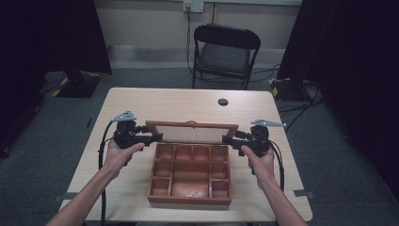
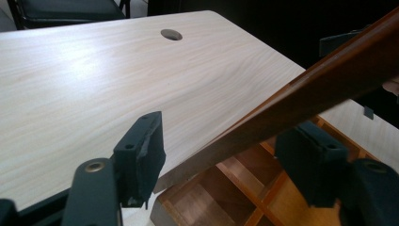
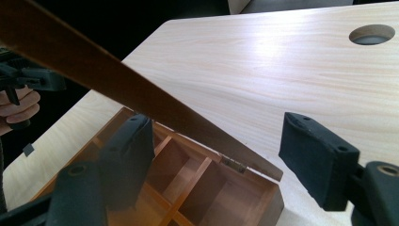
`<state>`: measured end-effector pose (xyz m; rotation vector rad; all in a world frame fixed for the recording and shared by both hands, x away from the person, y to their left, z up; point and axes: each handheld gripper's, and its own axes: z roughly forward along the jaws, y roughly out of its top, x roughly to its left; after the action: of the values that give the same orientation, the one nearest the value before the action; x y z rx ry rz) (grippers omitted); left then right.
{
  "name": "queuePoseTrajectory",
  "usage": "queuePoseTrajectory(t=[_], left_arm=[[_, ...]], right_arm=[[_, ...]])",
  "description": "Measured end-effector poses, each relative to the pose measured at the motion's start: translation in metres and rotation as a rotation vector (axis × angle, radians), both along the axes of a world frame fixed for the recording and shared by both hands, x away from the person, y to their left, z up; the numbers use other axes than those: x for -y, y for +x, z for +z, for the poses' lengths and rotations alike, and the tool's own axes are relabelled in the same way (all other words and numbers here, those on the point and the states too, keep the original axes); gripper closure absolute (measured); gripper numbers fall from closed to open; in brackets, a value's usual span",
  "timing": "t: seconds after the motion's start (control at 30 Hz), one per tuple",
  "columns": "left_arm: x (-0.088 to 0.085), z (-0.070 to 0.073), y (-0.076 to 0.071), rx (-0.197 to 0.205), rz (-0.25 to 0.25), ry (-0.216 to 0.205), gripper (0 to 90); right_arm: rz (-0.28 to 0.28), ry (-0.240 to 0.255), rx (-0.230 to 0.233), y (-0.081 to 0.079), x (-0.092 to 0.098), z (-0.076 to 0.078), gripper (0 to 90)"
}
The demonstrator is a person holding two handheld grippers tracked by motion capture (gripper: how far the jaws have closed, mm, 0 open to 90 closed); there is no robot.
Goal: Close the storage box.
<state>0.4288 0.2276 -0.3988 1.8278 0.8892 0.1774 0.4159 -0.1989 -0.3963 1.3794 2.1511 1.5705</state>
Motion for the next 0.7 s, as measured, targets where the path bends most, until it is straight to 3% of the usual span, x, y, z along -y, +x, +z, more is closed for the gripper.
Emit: queuePoseTrajectory(t=[0.07, 0.2, 0.43, 0.7], left_arm=[[0.000, -0.001, -0.001, -0.006, -0.004, -0.008, 30.1], [0.000, 0.000, -0.005, -0.001, -0.022, 0.018, 27.4], [0.003, -0.005, -0.015, 0.005, -0.054, 0.007, 22.6], [0.011, -0.010, -0.020, -0.009, -0.070, 0.047, 17.3]], right_arm=[[0.003, 0.002, -0.004, -0.002, 0.000, -0.001, 26.3], [0.005, 0.039, -0.028, -0.009, -0.001, -0.003, 26.3], [0.030, 0.003, -0.035, -0.018, -0.006, -0.005, 26.3], [0.050, -0.049, -0.041, -0.027, -0.008, -0.009, 26.1]])
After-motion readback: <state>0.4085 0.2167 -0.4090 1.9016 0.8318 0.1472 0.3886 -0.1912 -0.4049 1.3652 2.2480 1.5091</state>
